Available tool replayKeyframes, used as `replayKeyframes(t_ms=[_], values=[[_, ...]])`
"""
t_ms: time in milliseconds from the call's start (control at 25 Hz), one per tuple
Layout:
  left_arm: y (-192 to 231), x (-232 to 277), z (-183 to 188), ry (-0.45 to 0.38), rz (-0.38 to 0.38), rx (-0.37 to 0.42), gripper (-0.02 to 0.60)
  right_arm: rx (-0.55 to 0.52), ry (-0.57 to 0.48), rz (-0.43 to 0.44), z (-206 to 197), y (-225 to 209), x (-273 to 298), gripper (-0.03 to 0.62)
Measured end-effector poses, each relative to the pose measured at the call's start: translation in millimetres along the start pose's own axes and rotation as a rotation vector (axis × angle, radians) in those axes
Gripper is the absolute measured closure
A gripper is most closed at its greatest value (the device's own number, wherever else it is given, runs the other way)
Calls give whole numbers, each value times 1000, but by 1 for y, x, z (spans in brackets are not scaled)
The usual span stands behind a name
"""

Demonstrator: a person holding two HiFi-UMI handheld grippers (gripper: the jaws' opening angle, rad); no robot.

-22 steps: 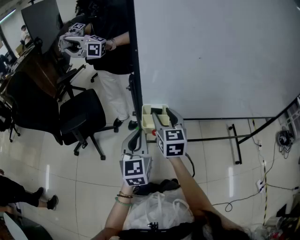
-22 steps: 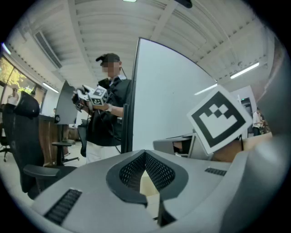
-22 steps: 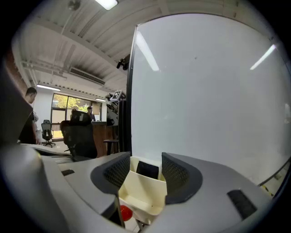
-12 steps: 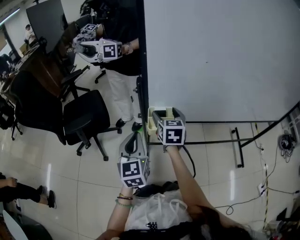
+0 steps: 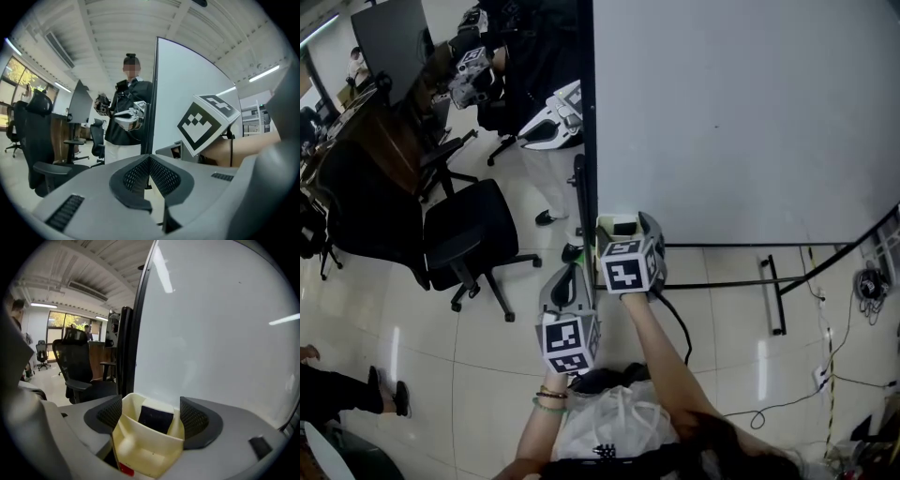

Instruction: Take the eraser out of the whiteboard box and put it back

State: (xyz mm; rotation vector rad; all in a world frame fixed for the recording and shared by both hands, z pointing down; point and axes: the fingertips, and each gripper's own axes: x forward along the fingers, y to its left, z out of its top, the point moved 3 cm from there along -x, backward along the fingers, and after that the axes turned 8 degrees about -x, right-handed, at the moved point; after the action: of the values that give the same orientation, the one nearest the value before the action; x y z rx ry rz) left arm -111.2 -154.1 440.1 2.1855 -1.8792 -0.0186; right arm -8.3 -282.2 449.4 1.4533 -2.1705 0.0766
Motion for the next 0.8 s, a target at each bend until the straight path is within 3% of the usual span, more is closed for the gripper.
replayKeyframes(t_ms=[240,440,640,800], values=[[10,-1,5,-9,21,-13,578,62,56,-13,-6,-15,13,230],[30,-3,4,-15,76,-44,578,30,80,-3,-7,-12,9,341],[23,1,5,-4,51,-57,578,12,62,15,-2,-11,8,342],[17,3,5,-10,41,-33,578,46,-9,34,0,-21,-6,344]])
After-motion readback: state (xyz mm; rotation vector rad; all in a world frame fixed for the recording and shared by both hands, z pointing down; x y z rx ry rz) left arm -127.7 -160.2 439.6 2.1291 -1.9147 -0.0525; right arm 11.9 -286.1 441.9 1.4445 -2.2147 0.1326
